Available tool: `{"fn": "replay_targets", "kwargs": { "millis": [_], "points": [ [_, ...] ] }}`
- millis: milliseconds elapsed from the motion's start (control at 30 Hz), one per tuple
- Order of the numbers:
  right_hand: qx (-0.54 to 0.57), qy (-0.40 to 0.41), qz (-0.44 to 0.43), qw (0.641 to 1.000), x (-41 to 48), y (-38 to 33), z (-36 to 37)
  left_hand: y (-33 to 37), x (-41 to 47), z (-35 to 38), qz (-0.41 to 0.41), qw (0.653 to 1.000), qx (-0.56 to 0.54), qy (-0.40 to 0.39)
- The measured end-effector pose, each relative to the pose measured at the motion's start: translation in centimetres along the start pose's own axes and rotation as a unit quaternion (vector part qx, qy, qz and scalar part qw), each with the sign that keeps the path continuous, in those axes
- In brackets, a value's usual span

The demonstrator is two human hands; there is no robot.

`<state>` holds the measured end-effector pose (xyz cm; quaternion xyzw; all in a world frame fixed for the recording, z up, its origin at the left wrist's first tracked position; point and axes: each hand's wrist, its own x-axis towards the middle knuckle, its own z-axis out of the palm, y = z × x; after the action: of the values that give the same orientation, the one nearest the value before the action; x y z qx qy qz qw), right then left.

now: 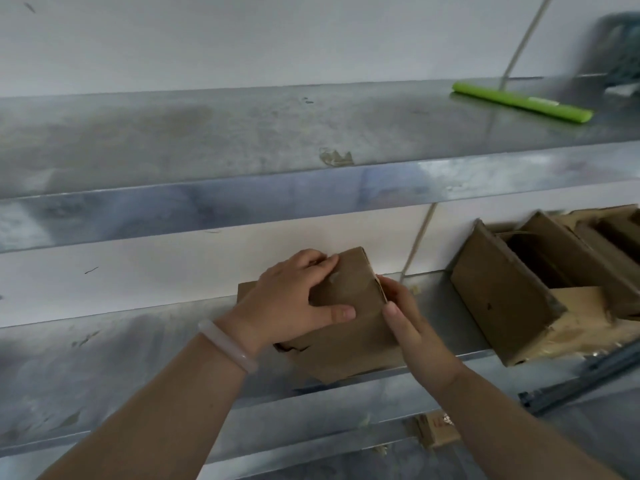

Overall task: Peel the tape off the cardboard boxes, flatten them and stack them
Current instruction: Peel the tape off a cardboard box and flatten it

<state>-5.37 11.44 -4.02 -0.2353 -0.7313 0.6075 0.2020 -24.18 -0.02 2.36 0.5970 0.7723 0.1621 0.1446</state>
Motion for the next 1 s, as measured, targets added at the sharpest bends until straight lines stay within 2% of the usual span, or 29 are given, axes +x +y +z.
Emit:
{"fn": "replay_targets", "kwargs": {
  "millis": [133, 200, 267, 333, 433, 500, 667, 733, 800, 900, 1000],
  "points": [
    [0.052, 0.011, 0.071, 0.996, -0.3, -2.0, -2.0, 1.3, 1.1, 0.2, 0.021, 0.998, 0.058, -0.019],
    [0.035, 0.036, 0.063, 0.997, -0.5, -3.1, -3.2, 2.0, 1.6, 1.0, 0.043, 0.994, 0.095, -0.016],
    [-0.097, 0.073, 0.039, 0.992, -0.4, -3.5, -4.5, 2.8, 2.2, 1.9, 0.061, 0.989, 0.134, -0.017],
    [-0.234, 0.072, 0.026, 0.969, -0.2, -3.8, -5.8, 3.4, 2.7, 2.6, 0.062, 0.986, 0.154, -0.016],
    [-0.339, 0.049, -0.031, 0.939, -0.2, -4.2, -7.3, 3.4, 3.2, 2.9, 0.065, 0.986, 0.154, -0.001],
    [-0.403, 0.019, -0.081, 0.911, 0.0, -4.5, -7.9, 3.2, 3.3, 2.9, 0.064, 0.987, 0.145, -0.005],
    [-0.555, -0.057, -0.172, 0.812, 1.6, -5.2, -8.2, 3.3, 3.5, 2.8, 0.06, 0.988, 0.138, -0.017],
    [-0.602, -0.072, -0.213, 0.766, 2.2, -5.1, -8.1, 3.2, 3.4, 2.8, 0.059, 0.988, 0.141, -0.019],
    [-0.623, -0.072, -0.246, 0.739, 2.3, -5.0, -7.9, 3.1, 3.3, 2.9, 0.06, 0.988, 0.144, -0.017],
    [-0.598, -0.034, -0.262, 0.757, 2.0, -4.2, -7.5, 3.0, 3.3, 2.9, 0.061, 0.989, 0.137, -0.011],
    [-0.531, 0.018, -0.195, 0.825, 1.7, -3.3, -6.7, 3.1, 3.2, 3.0, 0.057, 0.99, 0.132, -0.008]
  ]
}}
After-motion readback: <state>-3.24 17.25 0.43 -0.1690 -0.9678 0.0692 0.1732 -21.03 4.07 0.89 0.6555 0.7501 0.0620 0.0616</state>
